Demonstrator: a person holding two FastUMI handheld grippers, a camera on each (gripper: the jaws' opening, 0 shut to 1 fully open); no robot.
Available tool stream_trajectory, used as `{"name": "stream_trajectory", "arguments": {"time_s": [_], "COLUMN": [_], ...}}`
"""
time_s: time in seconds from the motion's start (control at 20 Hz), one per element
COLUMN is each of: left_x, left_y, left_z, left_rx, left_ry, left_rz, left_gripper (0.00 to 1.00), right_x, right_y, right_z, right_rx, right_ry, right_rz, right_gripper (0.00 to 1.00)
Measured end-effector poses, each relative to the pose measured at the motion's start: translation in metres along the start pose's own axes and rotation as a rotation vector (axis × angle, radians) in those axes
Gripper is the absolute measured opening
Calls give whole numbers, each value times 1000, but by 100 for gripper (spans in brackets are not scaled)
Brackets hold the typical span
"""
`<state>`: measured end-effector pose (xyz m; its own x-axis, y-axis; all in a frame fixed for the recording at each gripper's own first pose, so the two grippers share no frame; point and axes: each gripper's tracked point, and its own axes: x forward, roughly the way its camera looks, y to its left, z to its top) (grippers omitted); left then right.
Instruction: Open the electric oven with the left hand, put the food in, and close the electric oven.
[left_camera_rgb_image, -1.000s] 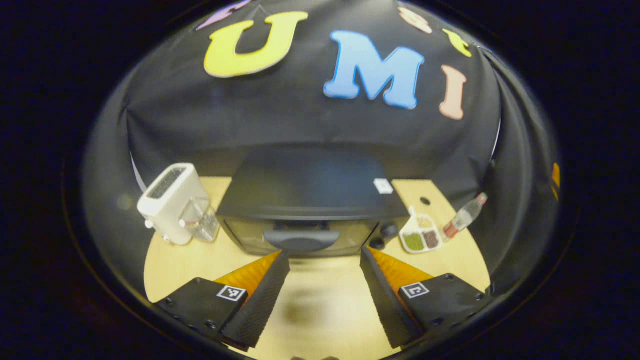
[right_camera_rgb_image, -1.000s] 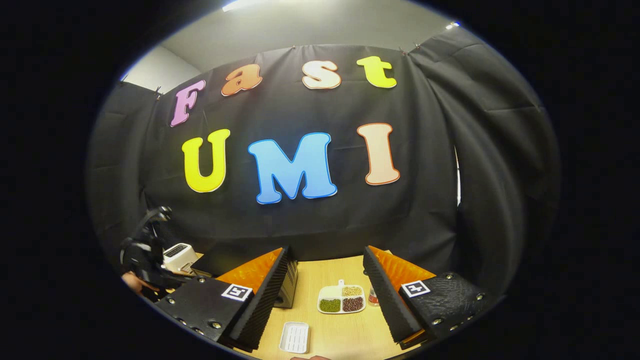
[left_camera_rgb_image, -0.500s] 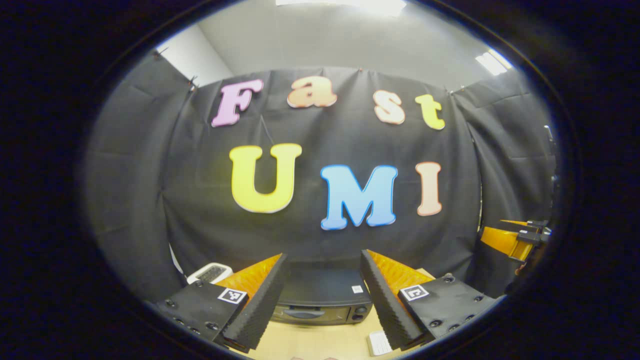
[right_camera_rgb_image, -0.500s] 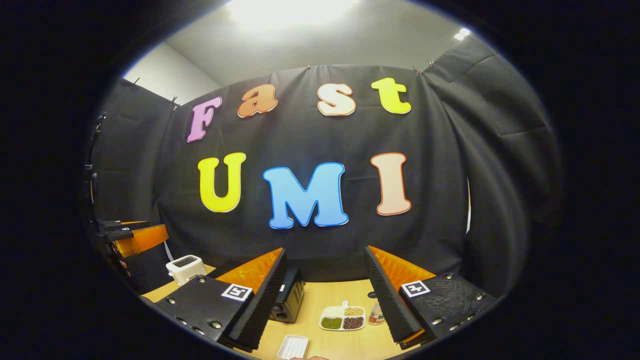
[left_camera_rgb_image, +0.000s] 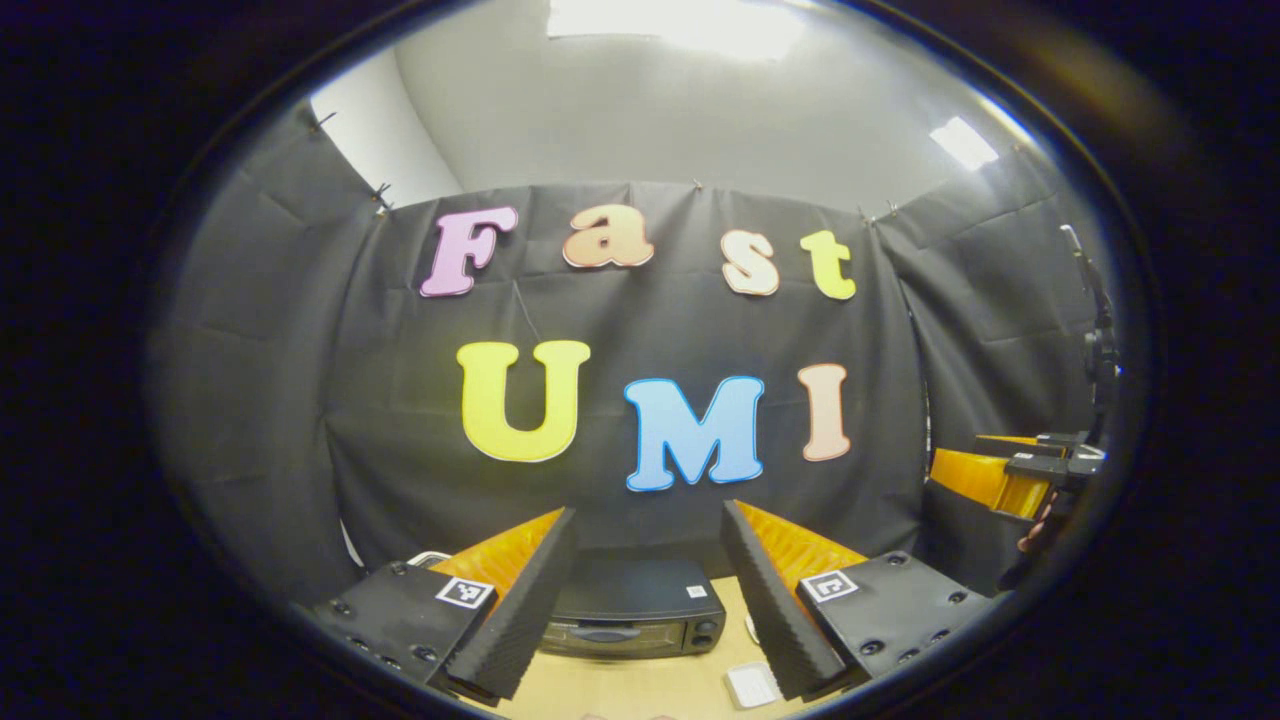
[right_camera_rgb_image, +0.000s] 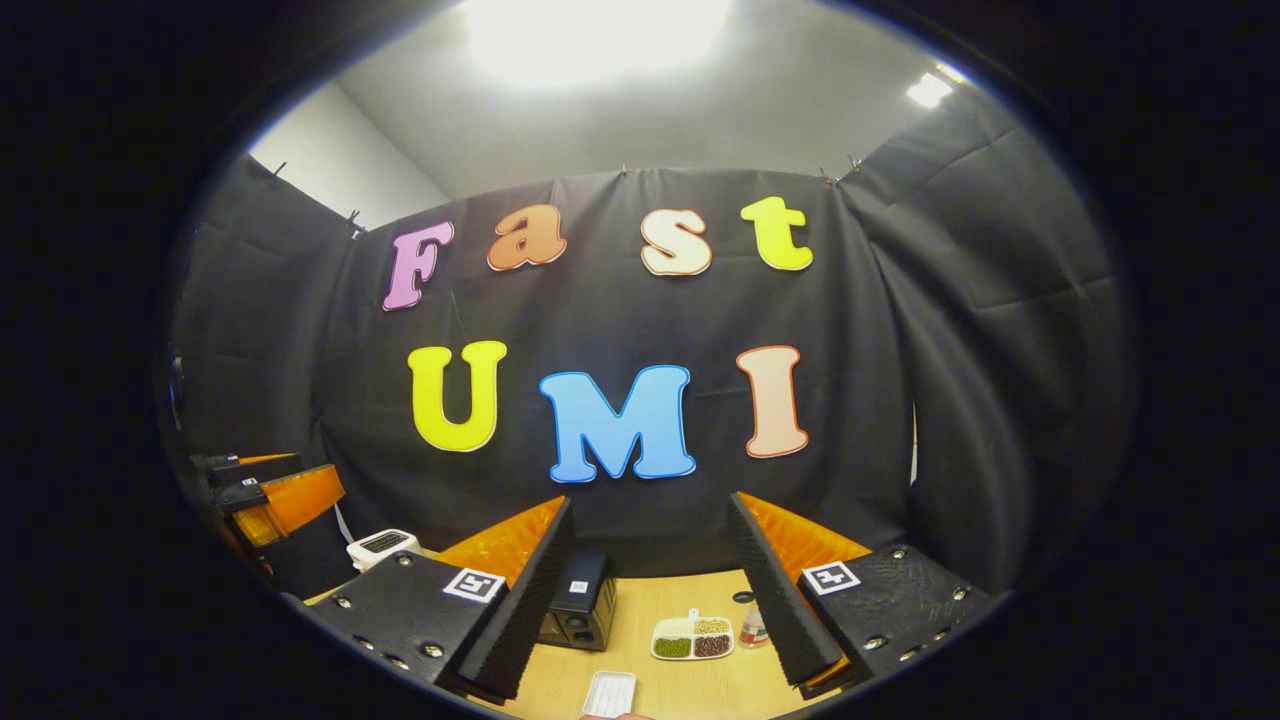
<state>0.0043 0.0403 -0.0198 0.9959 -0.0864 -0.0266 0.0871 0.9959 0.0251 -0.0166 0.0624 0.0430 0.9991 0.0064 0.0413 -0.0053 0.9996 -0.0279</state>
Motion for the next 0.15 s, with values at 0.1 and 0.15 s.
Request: {"name": "stream_trajectory", "arguments": {"time_s": [0.1, 0.15], "left_x": [-6, -11], "left_y": [3, 6], "left_z": [2, 2], "left_rx": [-6, -9], "left_ry": [-1, -3], "left_rz": [-11, -16], "left_gripper": [96, 100], "right_x": [-11, -15], "right_y": [6, 10], "right_z": [1, 1], "right_rx": [-3, -5], "right_ry": [0, 1], "right_rz": [-8, -11], "right_gripper": [93, 93]}}
